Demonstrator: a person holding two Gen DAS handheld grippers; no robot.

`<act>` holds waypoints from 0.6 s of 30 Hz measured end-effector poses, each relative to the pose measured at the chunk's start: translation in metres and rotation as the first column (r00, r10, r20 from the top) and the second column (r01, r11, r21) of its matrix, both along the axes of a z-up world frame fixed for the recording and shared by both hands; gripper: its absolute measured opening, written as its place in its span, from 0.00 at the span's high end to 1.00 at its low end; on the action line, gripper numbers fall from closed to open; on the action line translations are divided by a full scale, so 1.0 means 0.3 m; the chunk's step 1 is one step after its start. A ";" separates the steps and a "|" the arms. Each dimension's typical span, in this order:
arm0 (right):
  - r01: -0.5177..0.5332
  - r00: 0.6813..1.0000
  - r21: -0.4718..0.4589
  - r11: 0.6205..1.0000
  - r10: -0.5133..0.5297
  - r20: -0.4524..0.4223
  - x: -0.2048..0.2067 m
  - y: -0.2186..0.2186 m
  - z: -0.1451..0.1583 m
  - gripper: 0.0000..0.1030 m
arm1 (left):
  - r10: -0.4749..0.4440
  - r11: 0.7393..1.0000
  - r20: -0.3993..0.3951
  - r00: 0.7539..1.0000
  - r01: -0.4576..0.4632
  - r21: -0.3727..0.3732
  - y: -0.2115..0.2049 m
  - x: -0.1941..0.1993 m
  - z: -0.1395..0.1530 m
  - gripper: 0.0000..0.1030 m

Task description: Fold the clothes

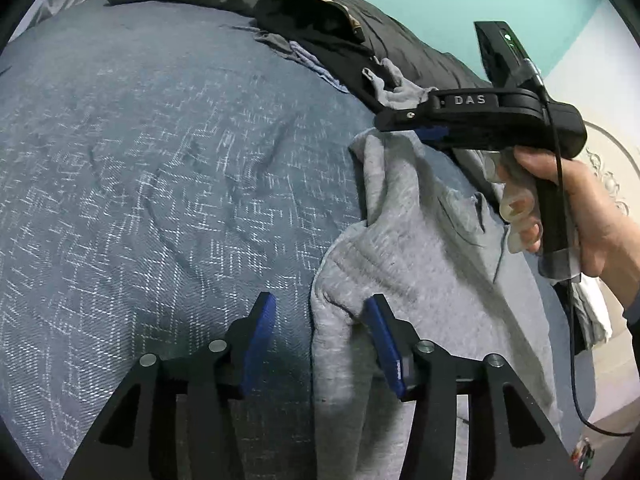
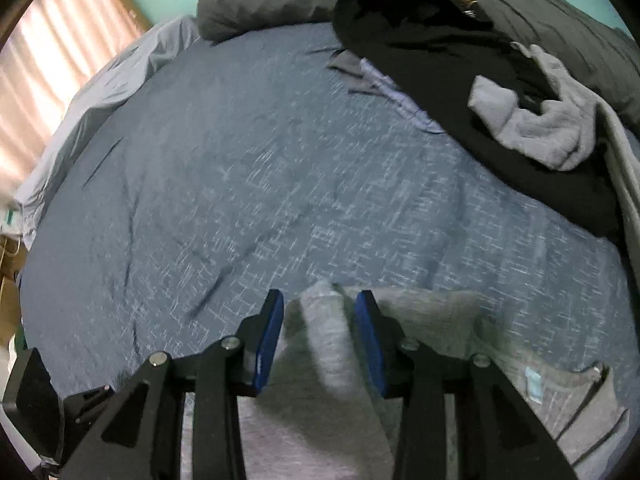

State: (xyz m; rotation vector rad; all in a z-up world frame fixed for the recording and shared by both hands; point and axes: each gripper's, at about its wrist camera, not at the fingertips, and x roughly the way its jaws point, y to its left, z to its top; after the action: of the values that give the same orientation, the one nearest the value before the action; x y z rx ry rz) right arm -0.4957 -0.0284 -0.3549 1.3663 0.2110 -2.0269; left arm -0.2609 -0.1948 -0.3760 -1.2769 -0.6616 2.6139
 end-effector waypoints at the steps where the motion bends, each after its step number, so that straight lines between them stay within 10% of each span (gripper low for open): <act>1: -0.005 1.000 0.001 1.000 0.005 0.008 0.000 -0.005 -0.008 0.80 | 0.003 1.000 -0.005 1.000 -0.003 0.004 -0.002 0.000 0.001 0.49; 18: 0.058 0.996 -0.120 0.991 -0.050 0.069 -0.008 0.023 -0.004 0.90 | -0.038 0.999 -0.018 0.999 0.039 0.009 0.038 -0.005 -0.033 0.51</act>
State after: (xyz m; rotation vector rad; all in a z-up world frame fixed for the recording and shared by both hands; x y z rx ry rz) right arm -0.4981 -0.0217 -0.3561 1.3736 0.0207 -2.0004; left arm -0.2624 -0.1833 -0.3859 -1.2501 -0.6394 2.5849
